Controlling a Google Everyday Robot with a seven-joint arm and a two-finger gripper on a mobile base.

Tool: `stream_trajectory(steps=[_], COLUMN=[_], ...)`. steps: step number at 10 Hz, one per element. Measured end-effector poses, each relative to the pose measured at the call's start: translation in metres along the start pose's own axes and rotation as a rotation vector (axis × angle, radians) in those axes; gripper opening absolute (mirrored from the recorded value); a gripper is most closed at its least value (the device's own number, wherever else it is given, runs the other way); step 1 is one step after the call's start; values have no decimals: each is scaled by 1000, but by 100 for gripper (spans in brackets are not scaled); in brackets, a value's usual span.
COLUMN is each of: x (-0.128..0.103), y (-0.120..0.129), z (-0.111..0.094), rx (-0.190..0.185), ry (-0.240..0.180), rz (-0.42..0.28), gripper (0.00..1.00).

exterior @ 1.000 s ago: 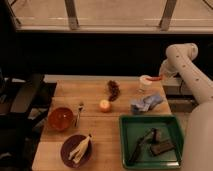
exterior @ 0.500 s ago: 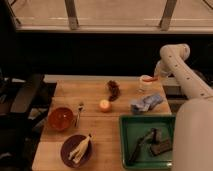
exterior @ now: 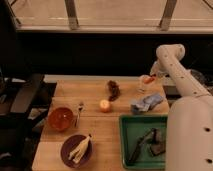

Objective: Place pepper in paper cup

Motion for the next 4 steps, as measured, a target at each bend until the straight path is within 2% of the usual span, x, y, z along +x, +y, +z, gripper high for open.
stream_trajectory(steps=[2,4], x=[0,3], y=[-2,0], z=[-6,-9], rx=[2,1], ry=[-22,-30], rz=[8,17], gripper=[69,70])
